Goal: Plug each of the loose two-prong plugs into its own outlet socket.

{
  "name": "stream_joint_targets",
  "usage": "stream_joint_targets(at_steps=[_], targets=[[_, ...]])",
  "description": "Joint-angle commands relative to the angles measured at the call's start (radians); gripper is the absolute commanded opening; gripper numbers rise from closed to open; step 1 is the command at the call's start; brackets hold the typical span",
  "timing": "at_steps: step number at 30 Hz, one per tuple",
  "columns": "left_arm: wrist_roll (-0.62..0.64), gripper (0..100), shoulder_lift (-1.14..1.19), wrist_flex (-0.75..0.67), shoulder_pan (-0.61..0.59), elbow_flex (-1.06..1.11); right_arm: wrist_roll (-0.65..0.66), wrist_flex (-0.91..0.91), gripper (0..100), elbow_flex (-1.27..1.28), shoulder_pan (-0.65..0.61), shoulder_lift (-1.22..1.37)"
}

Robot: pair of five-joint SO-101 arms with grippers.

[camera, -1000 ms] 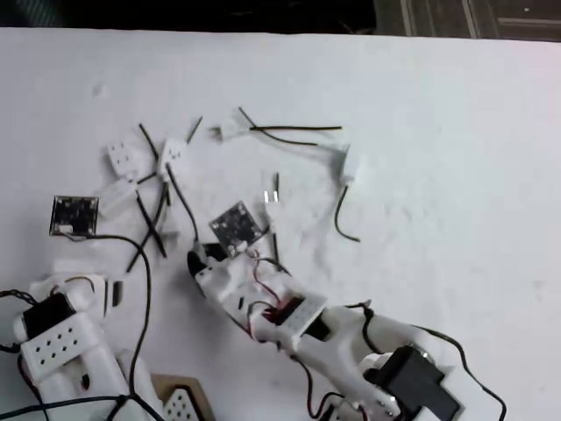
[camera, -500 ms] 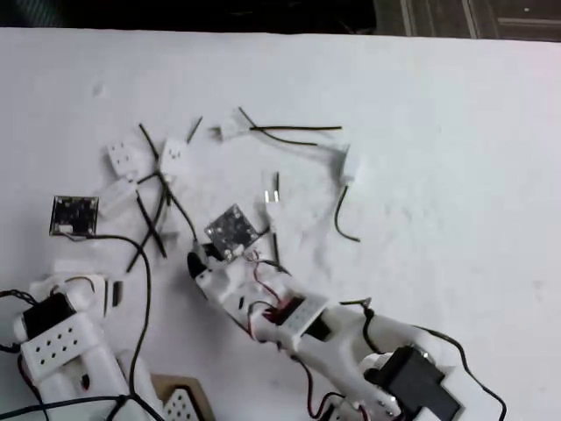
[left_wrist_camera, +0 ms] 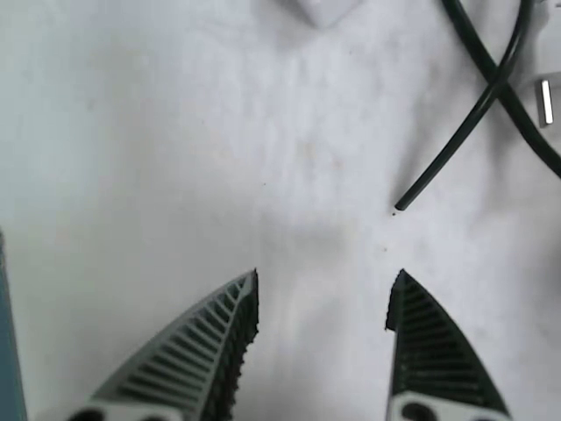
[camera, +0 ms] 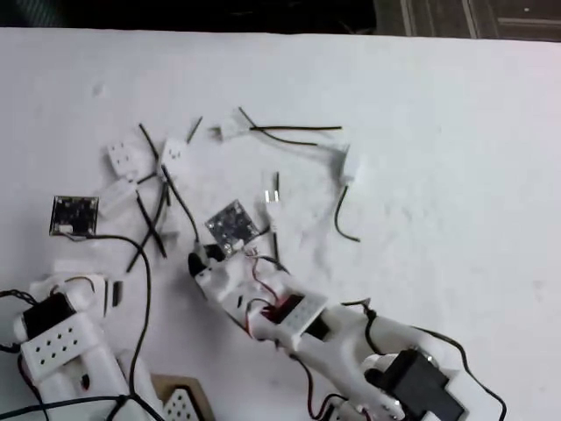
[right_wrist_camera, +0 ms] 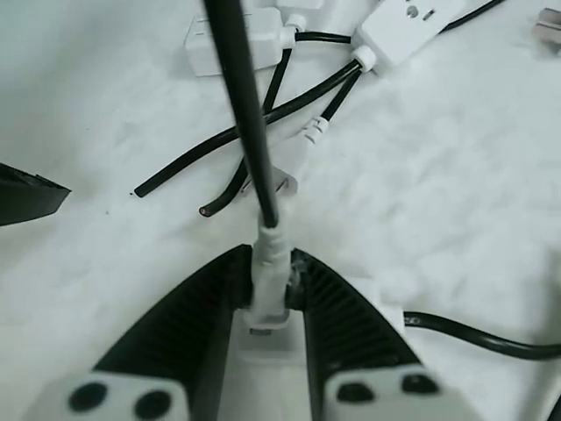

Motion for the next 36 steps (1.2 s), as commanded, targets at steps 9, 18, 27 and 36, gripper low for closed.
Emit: stream_joint_targets(at_steps=[9,18,27,36], targets=[[0.011,24,-0.013,-0.012,0.01,-0.029,-0.046,0.065,1.7,0.005,-0.008,-0.01],[0.011,24,-0.013,-0.012,0.01,-0.029,-0.002,0.283,1.7,0.006,-0.008,-0.117],[0.011,24,-0.013,-0.012,0.01,-0.029,0.048,0.39,2.1,0.005,-0.008,-0.157],[0.011,24,-0.013,-0.012,0.01,-0.029,0.089,0.423,2.1,0.005,-0.008,-0.174]])
